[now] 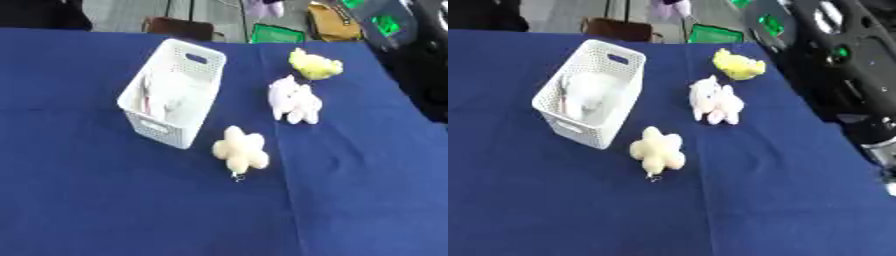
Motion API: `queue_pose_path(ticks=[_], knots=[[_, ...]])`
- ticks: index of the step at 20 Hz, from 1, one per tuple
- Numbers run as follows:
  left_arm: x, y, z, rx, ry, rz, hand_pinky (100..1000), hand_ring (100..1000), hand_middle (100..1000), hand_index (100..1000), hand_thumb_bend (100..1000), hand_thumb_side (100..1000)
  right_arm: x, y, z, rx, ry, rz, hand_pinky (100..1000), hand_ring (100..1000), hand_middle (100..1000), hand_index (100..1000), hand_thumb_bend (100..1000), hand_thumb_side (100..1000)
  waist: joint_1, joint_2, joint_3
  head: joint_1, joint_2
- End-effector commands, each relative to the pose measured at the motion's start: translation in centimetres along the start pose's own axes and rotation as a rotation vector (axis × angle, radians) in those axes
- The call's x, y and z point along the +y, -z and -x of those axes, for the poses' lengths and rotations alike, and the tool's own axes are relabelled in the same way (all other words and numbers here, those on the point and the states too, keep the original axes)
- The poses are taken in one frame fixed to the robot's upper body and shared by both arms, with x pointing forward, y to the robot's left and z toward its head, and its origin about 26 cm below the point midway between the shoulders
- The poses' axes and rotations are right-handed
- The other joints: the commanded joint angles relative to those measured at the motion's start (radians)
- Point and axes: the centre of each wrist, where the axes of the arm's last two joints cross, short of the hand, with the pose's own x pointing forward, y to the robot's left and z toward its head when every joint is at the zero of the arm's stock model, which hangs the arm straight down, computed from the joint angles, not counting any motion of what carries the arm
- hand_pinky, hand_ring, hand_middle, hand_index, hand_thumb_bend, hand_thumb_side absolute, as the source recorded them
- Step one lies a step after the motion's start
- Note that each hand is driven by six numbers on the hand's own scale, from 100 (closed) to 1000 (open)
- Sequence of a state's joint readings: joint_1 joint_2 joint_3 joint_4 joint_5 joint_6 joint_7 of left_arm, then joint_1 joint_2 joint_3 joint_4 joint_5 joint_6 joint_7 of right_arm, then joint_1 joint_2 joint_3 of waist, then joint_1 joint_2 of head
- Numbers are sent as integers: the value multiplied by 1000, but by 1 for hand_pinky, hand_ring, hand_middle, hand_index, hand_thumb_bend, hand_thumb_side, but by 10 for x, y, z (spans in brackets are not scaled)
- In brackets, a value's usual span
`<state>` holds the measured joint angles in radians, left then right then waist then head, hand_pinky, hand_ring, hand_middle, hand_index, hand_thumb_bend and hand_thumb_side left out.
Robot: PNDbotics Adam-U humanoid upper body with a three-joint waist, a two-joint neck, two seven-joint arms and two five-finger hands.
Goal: Pick up objects on the table and place them in the box.
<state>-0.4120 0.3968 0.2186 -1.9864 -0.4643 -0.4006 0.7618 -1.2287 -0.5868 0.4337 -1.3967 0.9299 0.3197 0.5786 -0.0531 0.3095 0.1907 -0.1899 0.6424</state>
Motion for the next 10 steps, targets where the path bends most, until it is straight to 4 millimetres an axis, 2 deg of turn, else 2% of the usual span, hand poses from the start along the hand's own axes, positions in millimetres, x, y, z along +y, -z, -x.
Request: queue_pose_path(ticks=[1,10], knots=[[-3,10,-4,-42,-36,-22,727,744,779,760,100,621,-10,8,-6,-3,3,45,857,759,282,376,100,543,5,-10,11,-14,-15],[-9,15,-6,-52,-69,-36,727,744,779,761,100,620,-3,26,-26,-41,31,61,859,758,278,371,100,548,-4,7,40,-30,-27]])
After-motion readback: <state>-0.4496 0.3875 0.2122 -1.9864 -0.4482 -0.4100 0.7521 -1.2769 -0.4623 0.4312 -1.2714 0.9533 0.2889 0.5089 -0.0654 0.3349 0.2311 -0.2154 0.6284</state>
